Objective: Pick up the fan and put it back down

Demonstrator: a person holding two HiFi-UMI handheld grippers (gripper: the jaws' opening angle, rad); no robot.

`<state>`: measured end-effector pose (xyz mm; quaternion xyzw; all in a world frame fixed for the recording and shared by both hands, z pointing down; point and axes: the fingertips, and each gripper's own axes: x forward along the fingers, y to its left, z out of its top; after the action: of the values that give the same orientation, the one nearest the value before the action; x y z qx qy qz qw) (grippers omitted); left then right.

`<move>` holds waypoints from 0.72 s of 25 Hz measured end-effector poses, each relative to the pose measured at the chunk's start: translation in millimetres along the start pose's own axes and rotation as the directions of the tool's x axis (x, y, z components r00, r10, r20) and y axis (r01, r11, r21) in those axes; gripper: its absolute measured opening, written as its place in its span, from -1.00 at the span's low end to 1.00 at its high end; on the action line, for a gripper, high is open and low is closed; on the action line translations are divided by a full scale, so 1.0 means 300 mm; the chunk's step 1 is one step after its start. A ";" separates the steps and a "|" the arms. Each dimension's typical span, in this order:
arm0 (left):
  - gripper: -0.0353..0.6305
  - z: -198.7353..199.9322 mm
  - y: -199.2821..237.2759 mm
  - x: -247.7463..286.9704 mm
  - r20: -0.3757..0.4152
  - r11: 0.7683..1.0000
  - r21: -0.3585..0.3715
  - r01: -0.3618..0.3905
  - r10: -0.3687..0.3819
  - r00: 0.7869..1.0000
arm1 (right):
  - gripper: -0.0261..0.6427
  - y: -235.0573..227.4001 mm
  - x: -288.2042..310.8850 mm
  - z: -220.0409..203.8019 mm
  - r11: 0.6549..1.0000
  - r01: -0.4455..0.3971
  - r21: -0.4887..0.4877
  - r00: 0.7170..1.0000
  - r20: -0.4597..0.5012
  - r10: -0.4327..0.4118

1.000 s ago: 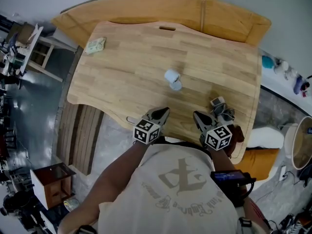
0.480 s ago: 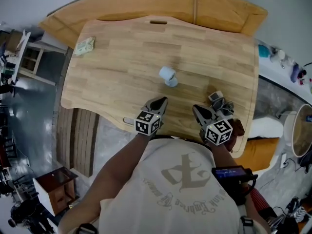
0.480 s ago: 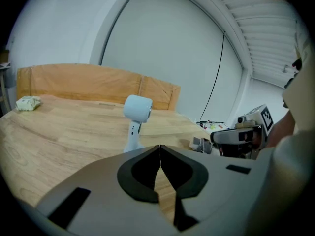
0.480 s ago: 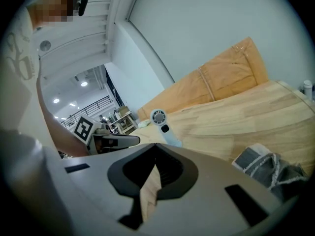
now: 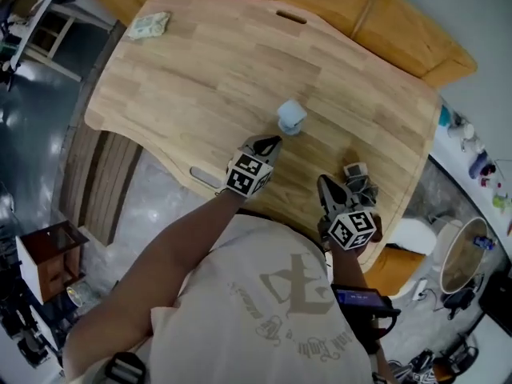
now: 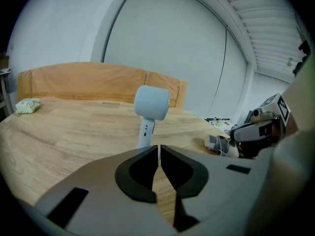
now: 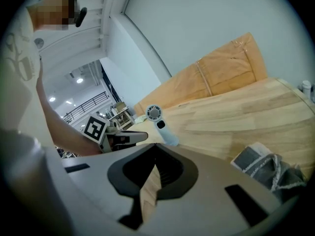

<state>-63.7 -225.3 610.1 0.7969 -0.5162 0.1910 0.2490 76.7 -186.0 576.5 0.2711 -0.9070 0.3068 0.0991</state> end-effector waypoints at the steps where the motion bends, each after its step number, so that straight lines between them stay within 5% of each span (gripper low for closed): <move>1: -0.86 -0.006 0.009 0.007 -0.005 1.000 -0.004 -0.005 0.005 1.000 | -0.88 -0.002 0.002 -0.003 1.000 0.000 0.003 1.000 -0.007 0.000; 18: -0.39 -0.025 0.097 0.172 -0.018 1.000 0.018 -0.002 0.002 1.000 | -0.88 0.010 0.070 -0.015 1.000 -0.006 -0.020 0.993 -0.118 0.004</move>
<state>-70.4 -268.5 650.8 0.7968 -0.5131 0.2032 0.2463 57.6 -190.2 585.7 0.2491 -0.9032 0.3135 0.1546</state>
